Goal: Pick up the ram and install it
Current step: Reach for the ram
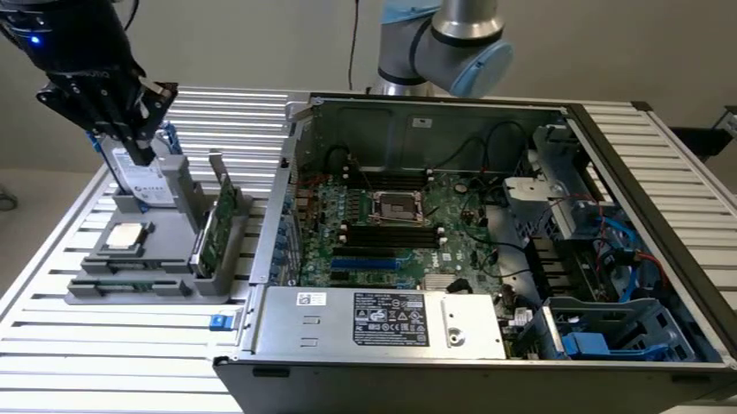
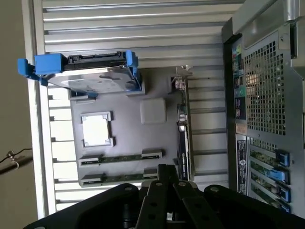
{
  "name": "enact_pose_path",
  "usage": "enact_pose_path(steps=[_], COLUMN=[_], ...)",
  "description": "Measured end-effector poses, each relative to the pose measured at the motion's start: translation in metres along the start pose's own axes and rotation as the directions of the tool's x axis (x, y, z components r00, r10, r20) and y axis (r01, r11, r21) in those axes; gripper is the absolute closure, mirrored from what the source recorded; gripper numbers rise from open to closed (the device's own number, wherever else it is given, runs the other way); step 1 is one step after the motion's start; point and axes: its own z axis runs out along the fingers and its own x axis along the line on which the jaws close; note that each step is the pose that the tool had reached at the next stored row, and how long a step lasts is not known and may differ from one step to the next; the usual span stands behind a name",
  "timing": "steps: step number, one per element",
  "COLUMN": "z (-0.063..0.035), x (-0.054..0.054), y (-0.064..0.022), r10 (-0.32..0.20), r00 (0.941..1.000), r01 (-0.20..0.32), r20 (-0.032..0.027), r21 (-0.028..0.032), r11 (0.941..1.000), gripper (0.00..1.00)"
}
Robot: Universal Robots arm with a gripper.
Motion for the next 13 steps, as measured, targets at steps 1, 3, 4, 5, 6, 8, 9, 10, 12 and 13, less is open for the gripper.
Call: enact_pose_path(steps=[1,3,4,5,6,8,9,10,12,13], z=[0.0007,0.002,0.0026,0.0033,0.004,0.0053,0.0059,0.0066,0.008,0.0086], x=[0.004,0.011,0.015,0.018,0.022,0.029,0.033,0.037,0.044,0.048], y=[-0.0021,-0.0061,-0.0081,-0.0101,-0.0123,-0.0162,-0.0183,-0.0203,-0.0244,-0.0264], r10=[0.0,0.0,0.0,0.0,0.0,0.0,0.0,0.0,0.0,0.0], r00=[1.0,1.0,1.0,1.0,1.0,1.0,1.0,1.0,1.0,1.0], r01=[0.0,0.0,0.0,0.0,0.0,0.0,0.0,0.0,0.0,0.0], r20=[-0.0001,-0.0003,-0.0004,-0.0005,-0.0006,-0.0008,-0.0009,-0.001,-0.0011,-0.0012], r21=[0.0,0.0,0.0,0.0,0.0001,0.0001,0.0002,0.0001,0.0001,0.0001], r11=[1.0,1.0,1.0,1.0,1.0,1.0,1.0,1.0,1.0,1.0], gripper=[0.89,0.89,0.89,0.89,0.89,0.89,0.89,0.89,0.89,0.89])
